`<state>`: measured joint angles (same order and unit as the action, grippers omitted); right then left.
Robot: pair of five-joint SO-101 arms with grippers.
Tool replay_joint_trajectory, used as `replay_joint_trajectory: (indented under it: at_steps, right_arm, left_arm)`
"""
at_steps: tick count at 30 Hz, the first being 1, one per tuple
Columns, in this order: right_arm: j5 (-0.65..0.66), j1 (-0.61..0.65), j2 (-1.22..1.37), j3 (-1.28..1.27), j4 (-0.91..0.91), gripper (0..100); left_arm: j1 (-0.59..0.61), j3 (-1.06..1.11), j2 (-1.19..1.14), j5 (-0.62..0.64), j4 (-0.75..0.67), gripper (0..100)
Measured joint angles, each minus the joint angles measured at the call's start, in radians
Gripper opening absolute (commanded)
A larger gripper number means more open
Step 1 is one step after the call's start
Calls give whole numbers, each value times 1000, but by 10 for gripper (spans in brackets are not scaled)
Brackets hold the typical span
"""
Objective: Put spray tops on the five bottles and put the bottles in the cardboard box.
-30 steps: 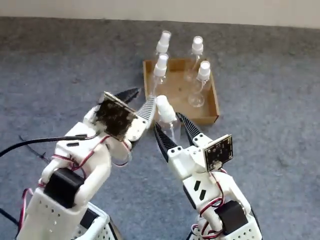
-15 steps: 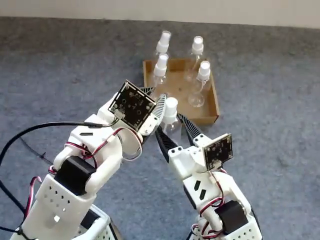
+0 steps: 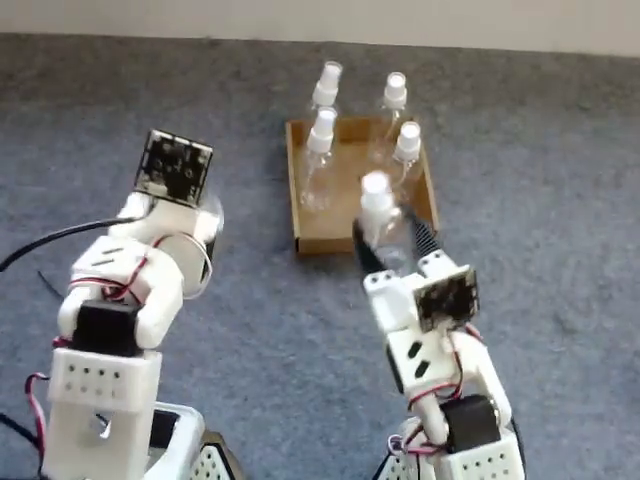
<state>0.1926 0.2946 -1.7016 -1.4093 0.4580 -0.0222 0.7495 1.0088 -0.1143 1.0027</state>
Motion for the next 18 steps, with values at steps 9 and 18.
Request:
replay_joint_trajectory:
  at_steps: [9,18]
  right_arm:
    - [-8,-152,471,230,-302,4]
    - [-8,-164,763,43,-838,4]
  left_arm:
    - [20,404,-5,0,-235,88]
    - [21,462,-5,0,-328,88]
